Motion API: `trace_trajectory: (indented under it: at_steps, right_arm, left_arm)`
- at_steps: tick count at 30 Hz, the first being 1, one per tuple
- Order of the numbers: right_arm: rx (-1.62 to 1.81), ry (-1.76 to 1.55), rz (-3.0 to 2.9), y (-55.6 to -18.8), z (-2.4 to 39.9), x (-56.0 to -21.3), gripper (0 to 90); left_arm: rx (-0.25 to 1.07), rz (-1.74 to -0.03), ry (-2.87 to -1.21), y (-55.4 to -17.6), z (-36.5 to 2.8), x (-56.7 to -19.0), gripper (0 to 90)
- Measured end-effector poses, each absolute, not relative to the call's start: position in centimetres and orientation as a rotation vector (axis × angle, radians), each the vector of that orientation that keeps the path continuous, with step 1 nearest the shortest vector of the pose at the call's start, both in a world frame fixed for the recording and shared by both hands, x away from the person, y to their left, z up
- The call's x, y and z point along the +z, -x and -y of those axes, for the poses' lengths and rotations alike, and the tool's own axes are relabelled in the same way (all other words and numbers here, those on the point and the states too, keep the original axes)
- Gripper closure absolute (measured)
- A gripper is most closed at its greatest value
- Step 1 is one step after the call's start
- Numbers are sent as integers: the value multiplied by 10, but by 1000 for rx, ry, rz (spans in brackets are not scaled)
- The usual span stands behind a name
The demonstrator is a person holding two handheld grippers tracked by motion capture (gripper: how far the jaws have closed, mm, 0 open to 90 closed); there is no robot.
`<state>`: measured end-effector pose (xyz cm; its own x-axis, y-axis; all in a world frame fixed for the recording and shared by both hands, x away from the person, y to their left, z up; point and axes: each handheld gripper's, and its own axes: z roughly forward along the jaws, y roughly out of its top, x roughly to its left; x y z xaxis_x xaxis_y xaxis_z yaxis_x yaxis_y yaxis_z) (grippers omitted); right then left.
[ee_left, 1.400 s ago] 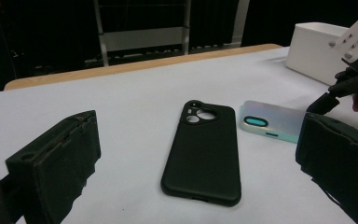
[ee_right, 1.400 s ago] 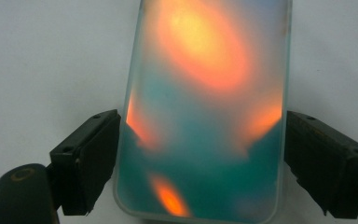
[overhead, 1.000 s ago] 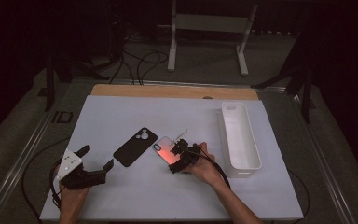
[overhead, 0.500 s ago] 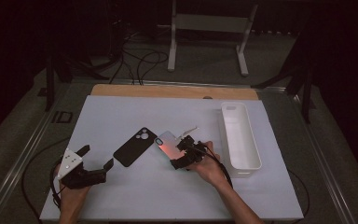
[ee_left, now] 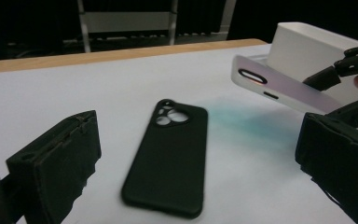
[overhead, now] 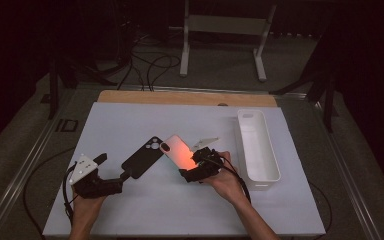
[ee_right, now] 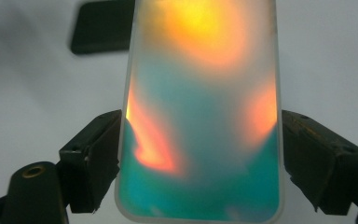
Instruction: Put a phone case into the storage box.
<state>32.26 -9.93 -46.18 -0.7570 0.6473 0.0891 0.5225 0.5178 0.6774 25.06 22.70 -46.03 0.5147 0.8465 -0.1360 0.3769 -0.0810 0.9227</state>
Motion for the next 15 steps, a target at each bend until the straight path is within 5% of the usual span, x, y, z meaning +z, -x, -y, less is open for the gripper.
trace_trajectory:
  at_steps: [15]
  right_arm:
    - [1320,-827,-2427,-298,89,-432,170]
  left_arm:
    - [430,-955,-1719,-275,-160,-428,100]
